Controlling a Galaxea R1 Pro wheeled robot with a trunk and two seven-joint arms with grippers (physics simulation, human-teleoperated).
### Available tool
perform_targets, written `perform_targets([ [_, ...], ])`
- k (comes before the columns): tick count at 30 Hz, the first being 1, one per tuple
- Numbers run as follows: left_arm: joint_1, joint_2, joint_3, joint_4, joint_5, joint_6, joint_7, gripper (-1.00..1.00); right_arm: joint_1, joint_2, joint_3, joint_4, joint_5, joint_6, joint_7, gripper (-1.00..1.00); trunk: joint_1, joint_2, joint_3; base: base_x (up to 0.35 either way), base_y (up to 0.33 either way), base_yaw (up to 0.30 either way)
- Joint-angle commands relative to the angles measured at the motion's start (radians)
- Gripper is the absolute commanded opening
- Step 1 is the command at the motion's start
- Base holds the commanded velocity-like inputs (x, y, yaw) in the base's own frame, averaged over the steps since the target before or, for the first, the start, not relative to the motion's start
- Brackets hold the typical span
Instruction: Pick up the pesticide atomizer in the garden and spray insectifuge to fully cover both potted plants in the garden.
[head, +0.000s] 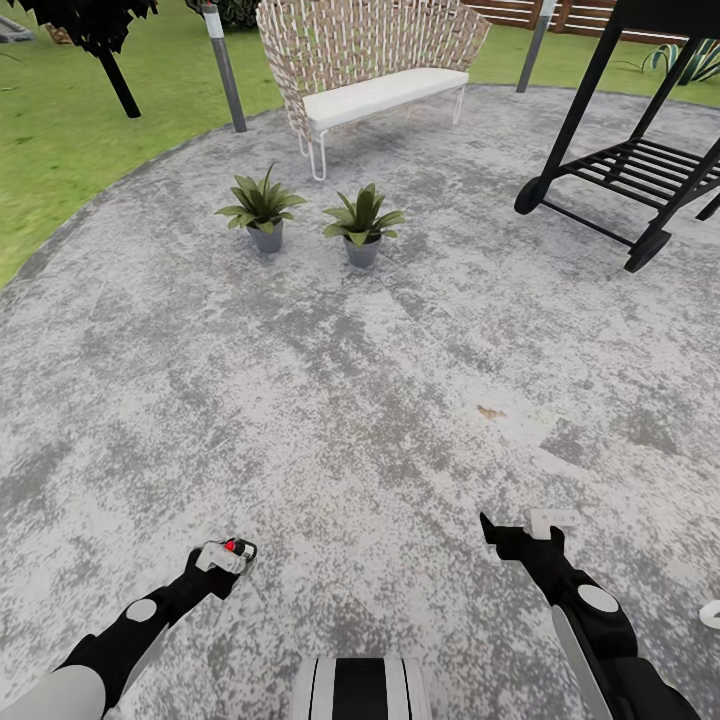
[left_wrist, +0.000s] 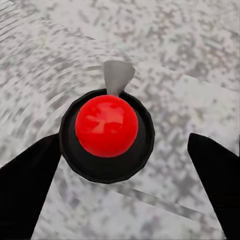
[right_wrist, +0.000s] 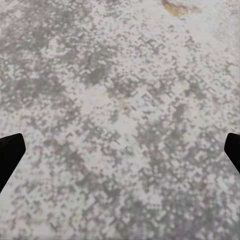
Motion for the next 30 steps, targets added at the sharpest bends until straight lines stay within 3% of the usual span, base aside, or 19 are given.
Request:
perform_targets([
  [1, 0.0, 0.0, -0.002, 0.0, -0.011, -0.007, 0.004, -1.0, 0.0, 0.0, -0.001, -0.001, -0.01, 0.005, 0.0, 1.0, 0.0, 0.0, -0.001, 0.0, 0.0, 0.0],
  [30, 0.0, 0.001, 0.003, -0.01, -0.003, -0.01, -0.002, -1.0, 0.0, 0.0, -0.001, -0.001, -0.01, 0.005, 0.0, 1.0, 0.0, 0.0, -0.001, 0.0, 0.0, 0.0],
])
